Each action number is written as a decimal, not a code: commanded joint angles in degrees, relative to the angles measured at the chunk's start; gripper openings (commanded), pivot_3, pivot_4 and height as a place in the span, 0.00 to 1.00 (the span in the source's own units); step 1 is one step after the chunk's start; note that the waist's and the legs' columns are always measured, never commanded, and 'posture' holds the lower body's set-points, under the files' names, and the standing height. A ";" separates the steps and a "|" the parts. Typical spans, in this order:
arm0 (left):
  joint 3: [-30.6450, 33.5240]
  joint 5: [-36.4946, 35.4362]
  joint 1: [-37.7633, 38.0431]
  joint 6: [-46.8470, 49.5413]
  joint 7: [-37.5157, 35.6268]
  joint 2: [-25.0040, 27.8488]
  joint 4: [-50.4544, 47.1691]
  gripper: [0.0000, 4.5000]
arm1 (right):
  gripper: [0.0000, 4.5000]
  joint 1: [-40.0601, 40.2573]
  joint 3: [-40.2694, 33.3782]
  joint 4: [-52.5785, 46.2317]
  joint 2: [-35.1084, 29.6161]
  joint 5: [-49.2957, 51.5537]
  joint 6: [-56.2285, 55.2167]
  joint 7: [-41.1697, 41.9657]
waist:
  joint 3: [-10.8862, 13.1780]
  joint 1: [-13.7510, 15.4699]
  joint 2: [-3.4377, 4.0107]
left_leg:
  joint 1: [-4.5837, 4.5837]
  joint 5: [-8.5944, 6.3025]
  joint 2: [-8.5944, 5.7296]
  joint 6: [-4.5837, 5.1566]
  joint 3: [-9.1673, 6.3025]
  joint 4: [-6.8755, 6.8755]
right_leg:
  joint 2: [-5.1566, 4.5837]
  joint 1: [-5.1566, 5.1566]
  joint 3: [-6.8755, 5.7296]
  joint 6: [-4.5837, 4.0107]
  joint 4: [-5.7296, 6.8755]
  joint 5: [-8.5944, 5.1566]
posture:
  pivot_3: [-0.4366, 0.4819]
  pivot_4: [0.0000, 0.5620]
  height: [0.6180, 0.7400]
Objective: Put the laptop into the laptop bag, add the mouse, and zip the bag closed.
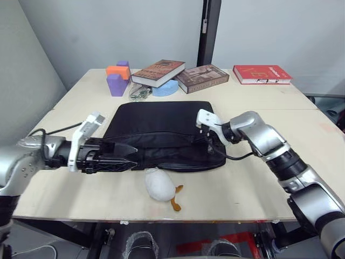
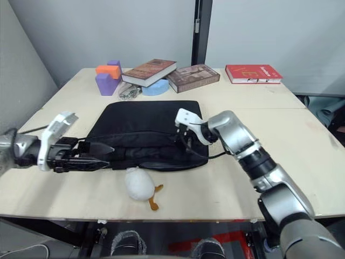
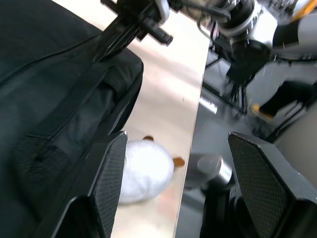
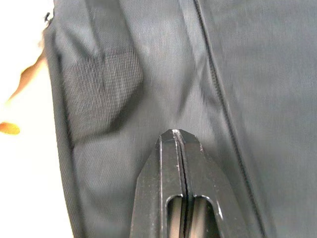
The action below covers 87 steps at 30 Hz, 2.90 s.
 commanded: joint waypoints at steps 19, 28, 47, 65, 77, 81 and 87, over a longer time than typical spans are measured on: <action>-19.43 22.95 -28.08 -33.84 -9.75 -18.25 34.02 0.75 | 0.00 21.38 -44.66 -39.00 -23.34 32.26 15.17 -2.52 | 0.07 2.33 0.10 | -0.05 0.14 -0.03 0.27 0.06 0.10 | 0.00 -0.04 0.12 0.01 0.04 0.01 | 0.48 0.27 0.73; -20.80 30.49 -34.29 -47.77 -13.11 -25.78 55.02 0.57 | 0.00 24.92 -48.19 -44.42 -22.89 44.33 20.50 -11.72 | 0.06 2.78 0.08 | -0.05 0.34 -0.03 0.65 0.09 0.15 | -0.01 -0.01 0.16 0.03 0.03 0.03 | 0.48 0.27 0.73; -22.08 42.23 -37.87 -62.62 -11.25 -32.00 73.56 0.00 | 0.99 13.15 -21.07 -31.00 -15.85 50.80 21.20 -21.46 | 0.05 3.84 0.09 | 0.51 0.02 -0.06 0.12 0.06 0.15 | -0.07 0.66 0.13 0.05 0.00 0.04 | 0.48 0.27 0.73; -20.79 42.36 -36.68 -61.60 -11.83 -32.59 71.38 0.00 | 0.99 0.61 5.43 -10.36 4.34 37.05 23.41 -17.17 | 0.05 4.04 0.09 | 0.41 0.17 -0.12 -0.21 -0.04 0.08 | -0.13 0.65 -0.02 0.05 -0.06 0.05 | 0.48 0.27 0.73; -20.00 42.04 -35.99 -59.68 -11.85 -32.61 69.47 0.00 | 0.99 -1.00 9.46 -3.81 8.32 28.54 20.35 -14.76 | 0.05 3.89 0.09 | 0.41 0.20 -0.11 -0.32 -0.04 0.00 | -0.13 0.63 -0.03 0.08 -0.11 0.06 | 0.48 0.27 0.73; -19.88 42.15 -36.13 -59.59 -11.61 -32.56 69.68 0.00 | 0.88 -1.33 9.57 -1.37 9.94 27.29 20.03 -13.58 | 0.05 3.85 0.09 | 0.42 0.20 -0.11 -0.32 -0.04 0.00 | -0.13 0.63 -0.03 0.09 -0.10 0.06 | 0.48 0.27 0.73; -19.77 42.04 -35.91 -59.64 -11.61 -32.43 69.30 0.00 | 0.43 -1.47 9.99 -0.07 10.50 25.33 19.69 -12.24 | 0.05 3.88 0.10 | 0.42 0.19 -0.10 -0.33 -0.04 -0.01 | -0.13 0.63 -0.04 0.09 -0.11 0.06 | 0.48 0.27 0.73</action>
